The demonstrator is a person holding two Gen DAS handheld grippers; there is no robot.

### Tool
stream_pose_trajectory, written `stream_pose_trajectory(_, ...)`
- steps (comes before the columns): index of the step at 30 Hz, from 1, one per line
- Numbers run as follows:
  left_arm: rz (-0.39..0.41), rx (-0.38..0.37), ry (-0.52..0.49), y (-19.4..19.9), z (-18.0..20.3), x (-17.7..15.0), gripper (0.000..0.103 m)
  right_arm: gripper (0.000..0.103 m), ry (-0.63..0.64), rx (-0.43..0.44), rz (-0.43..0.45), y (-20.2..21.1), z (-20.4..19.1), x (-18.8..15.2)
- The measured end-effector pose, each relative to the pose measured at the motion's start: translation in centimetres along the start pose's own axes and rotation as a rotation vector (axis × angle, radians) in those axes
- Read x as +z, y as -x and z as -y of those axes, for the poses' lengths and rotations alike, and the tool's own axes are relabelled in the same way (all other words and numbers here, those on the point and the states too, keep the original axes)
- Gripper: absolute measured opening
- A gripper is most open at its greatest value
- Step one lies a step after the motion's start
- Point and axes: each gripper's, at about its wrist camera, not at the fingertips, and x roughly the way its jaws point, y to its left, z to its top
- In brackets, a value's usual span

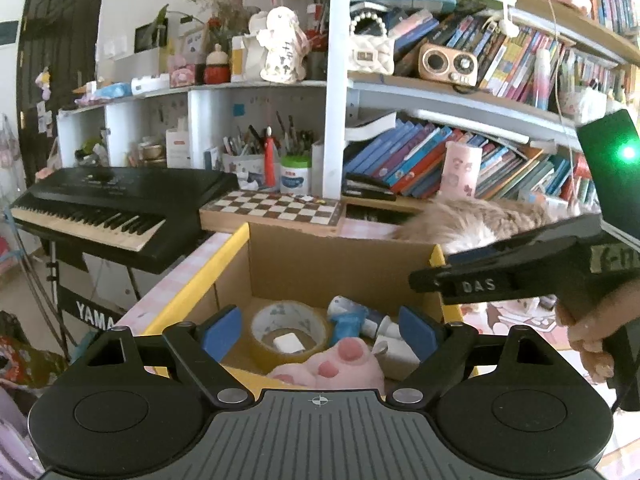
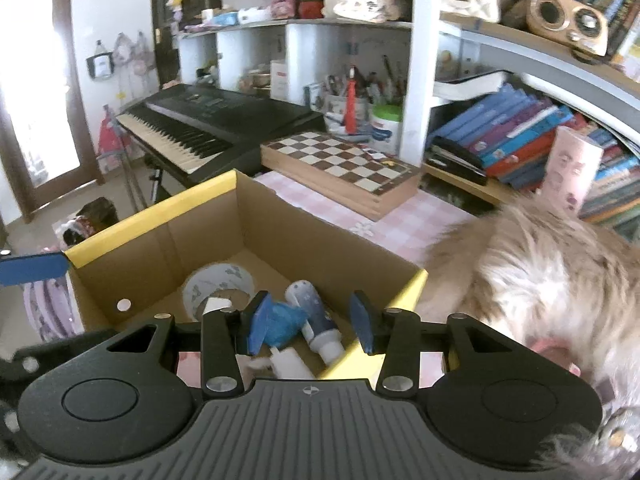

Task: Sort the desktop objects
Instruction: 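Lower both blocks into the yellow box and open both tools, then lift both open tools out of the yellow box and back away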

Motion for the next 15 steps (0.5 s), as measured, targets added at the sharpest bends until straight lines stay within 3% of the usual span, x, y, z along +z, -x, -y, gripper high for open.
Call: stream_pose_trajectory(15,0.021,-0.006,0.004,5.5,-1.3,-2.4,0.089,0.049,-0.115,-0.130,0.060,6.7,-2.5,-4.6)
